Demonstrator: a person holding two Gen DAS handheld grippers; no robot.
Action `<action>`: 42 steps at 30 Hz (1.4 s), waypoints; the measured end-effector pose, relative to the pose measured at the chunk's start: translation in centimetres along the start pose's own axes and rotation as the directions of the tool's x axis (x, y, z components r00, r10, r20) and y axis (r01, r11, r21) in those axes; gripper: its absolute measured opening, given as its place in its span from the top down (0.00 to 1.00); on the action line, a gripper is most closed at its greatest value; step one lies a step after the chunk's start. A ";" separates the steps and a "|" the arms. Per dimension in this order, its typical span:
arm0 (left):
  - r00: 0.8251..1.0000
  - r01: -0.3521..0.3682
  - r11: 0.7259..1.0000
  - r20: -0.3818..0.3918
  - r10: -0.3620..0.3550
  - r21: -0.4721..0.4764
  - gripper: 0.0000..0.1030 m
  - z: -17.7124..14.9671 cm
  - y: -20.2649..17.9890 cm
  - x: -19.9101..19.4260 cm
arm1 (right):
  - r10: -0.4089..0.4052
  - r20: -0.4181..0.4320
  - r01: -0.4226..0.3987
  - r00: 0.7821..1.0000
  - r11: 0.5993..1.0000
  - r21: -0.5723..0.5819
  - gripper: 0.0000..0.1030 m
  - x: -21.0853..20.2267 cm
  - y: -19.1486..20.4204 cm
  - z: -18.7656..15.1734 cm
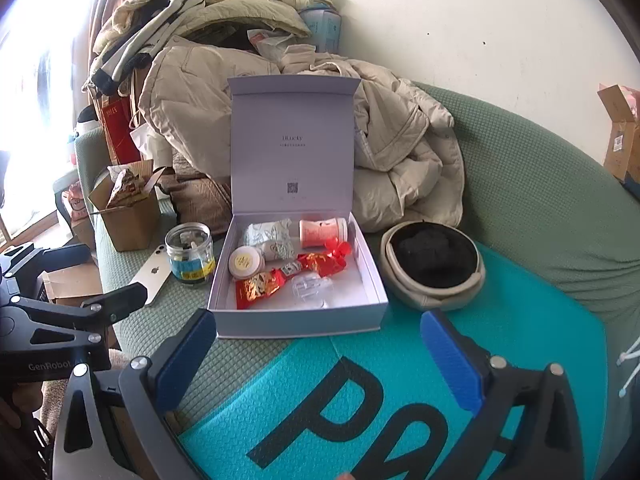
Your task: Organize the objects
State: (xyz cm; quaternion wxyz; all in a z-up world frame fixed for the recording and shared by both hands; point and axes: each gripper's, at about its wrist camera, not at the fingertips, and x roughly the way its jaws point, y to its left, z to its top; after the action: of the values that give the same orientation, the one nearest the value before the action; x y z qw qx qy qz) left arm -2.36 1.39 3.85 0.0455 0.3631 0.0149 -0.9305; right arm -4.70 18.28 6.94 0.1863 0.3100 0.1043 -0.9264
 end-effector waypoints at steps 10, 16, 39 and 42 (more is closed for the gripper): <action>1.000 0.014 1.000 -0.012 -0.014 -0.009 0.10 -1.4 0.3 -0.7 | 0.020 -0.034 -0.020 0.999 1.000 -0.014 0.00 0.0 0.9 -1.4; 1.000 0.009 1.000 -0.023 -0.009 -0.014 0.10 -2.0 0.6 -0.6 | 0.029 -0.040 -0.029 0.999 0.999 -0.017 0.00 0.3 1.3 -1.8; 0.999 -0.007 0.999 -0.040 0.005 -0.036 0.10 -2.7 1.0 -0.6 | 0.021 -0.047 -0.023 0.999 0.999 -0.041 0.00 0.2 1.9 -2.1; 0.999 -0.010 0.999 -0.042 0.009 -0.031 0.10 -2.8 0.9 -0.5 | 0.015 -0.048 -0.017 0.999 0.999 -0.042 0.00 0.2 1.9 -2.2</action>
State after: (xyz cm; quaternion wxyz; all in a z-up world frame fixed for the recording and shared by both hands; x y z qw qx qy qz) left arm -0.03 0.66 2.14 0.0552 0.3817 0.0287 -0.9222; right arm -2.90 17.19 4.96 0.1975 0.3290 0.1256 -0.9148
